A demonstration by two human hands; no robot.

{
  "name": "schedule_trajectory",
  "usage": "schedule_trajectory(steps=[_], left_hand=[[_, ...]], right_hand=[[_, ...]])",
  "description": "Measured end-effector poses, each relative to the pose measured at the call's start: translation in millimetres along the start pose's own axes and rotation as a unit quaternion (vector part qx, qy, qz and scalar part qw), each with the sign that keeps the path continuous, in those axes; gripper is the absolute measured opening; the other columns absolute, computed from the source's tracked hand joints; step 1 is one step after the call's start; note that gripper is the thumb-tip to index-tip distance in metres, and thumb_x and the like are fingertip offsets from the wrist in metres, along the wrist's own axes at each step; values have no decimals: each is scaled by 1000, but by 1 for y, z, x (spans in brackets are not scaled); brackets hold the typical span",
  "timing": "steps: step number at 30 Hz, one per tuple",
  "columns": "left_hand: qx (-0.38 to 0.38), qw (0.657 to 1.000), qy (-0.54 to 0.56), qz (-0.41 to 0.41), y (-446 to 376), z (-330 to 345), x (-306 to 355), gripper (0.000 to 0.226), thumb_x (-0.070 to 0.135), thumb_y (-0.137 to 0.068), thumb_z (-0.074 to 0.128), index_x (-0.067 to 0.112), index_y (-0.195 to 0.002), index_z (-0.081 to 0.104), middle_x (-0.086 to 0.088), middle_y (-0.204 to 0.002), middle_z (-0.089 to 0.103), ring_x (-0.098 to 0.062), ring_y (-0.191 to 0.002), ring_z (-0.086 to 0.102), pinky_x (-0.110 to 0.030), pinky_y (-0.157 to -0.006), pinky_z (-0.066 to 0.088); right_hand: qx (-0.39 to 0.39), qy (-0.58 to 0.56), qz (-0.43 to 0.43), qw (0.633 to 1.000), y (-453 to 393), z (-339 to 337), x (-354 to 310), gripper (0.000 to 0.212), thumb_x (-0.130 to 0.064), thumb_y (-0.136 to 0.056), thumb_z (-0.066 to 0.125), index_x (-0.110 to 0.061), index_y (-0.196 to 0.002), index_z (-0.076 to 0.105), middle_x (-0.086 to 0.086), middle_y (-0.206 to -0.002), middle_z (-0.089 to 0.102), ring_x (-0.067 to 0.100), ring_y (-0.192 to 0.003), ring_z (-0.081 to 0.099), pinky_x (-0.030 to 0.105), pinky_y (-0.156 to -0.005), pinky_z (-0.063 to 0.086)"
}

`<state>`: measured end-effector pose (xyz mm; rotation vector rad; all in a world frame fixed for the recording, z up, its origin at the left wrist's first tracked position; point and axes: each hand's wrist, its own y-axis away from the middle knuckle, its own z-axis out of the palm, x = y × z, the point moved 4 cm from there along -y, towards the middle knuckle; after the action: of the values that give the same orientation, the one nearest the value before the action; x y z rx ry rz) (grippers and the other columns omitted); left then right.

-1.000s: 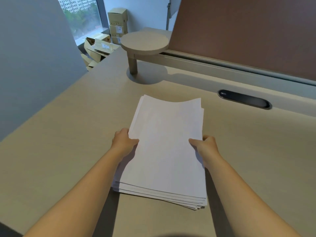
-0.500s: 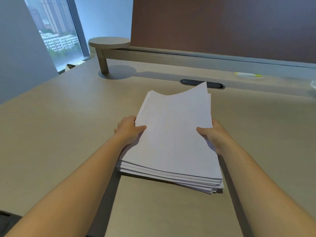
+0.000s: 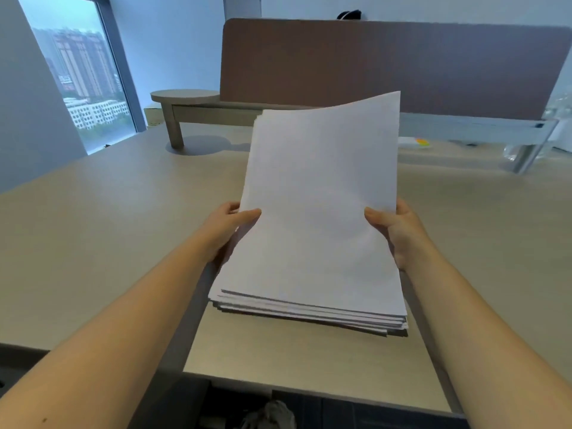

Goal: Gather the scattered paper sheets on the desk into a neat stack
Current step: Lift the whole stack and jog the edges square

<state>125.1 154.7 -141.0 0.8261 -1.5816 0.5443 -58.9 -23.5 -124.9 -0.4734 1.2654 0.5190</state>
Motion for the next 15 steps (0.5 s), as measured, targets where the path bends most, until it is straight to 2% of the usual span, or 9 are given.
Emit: schedule_trajectory(steps=[2, 3, 5, 6, 8, 10, 12, 15], left_hand=[[-29, 995, 89, -19, 5, 14, 19, 27, 15, -92, 53, 7, -117, 51, -12, -122, 57, -23, -121, 52, -33, -108, 35], [-27, 993, 115, -13, 8, 19, 30, 27, 12, -92, 52, 6, -118, 51, -11, -120, 57, -22, -115, 54, -33, -105, 37], [15, 993, 112, 31, 14, 20, 54, 22, 11, -89, 56, 7, -110, 53, -9, -104, 58, -19, -86, 59, -31, -83, 47], [39, 992, 108, 59, 17, 18, 66, 19, 12, -88, 58, 8, -105, 53, -7, -95, 58, -15, -75, 56, -28, -70, 47], [82, 984, 113, 112, 22, 14, 85, 20, 17, -86, 61, 10, -102, 52, -3, -82, 56, -12, -68, 52, -23, -58, 44], [112, 972, 115, 170, 26, 11, 100, 23, 21, -86, 60, 13, -105, 49, 3, -81, 54, -12, -70, 53, -23, -59, 45], [128, 958, 126, 226, 32, 13, 115, 23, 21, -88, 58, 15, -108, 47, 6, -84, 53, -11, -76, 54, -23, -63, 47], [103, 946, 164, 262, 35, 22, 126, 22, 17, -91, 53, 15, -112, 47, 5, -90, 56, -14, -82, 57, -28, -69, 51]], right_hand=[[-17, -14, -6, 1000, -6, -1, -16, 28, 10, -85, 50, -14, -98, 55, -14, -55, 69, -1, -52, 65, 12, -51, 53], [-28, -21, -11, 999, -8, 1, -25, 26, 9, -85, 51, -15, -96, 56, -13, -56, 69, -1, -52, 66, 13, -53, 54], [-31, -32, -41, 998, -10, 6, -45, 26, 10, -84, 52, -14, -92, 58, -13, -57, 70, 0, -54, 66, 12, -57, 55], [-28, -35, -63, 997, -11, 10, -56, 27, 11, -83, 52, -14, -91, 58, -14, -57, 69, -1, -54, 66, 12, -57, 54], [-28, -32, -103, 994, -8, 18, -77, 27, 11, -82, 54, -15, -88, 58, -15, -57, 69, -1, -54, 65, 13, -57, 53], [-25, -34, -141, 989, -4, 24, -96, 25, 9, -81, 57, -16, -86, 58, -13, -64, 69, 2, -58, 65, 17, -59, 54], [-18, -30, -180, 983, 1, 25, -115, 22, 5, -80, 62, -16, -85, 59, -12, -67, 67, 3, -60, 62, 15, -59, 54], [-19, -30, -194, 980, 6, 15, -128, 20, -1, -79, 66, -21, -78, 61, -13, -65, 66, 0, -49, 62, 17, -54, 55]])
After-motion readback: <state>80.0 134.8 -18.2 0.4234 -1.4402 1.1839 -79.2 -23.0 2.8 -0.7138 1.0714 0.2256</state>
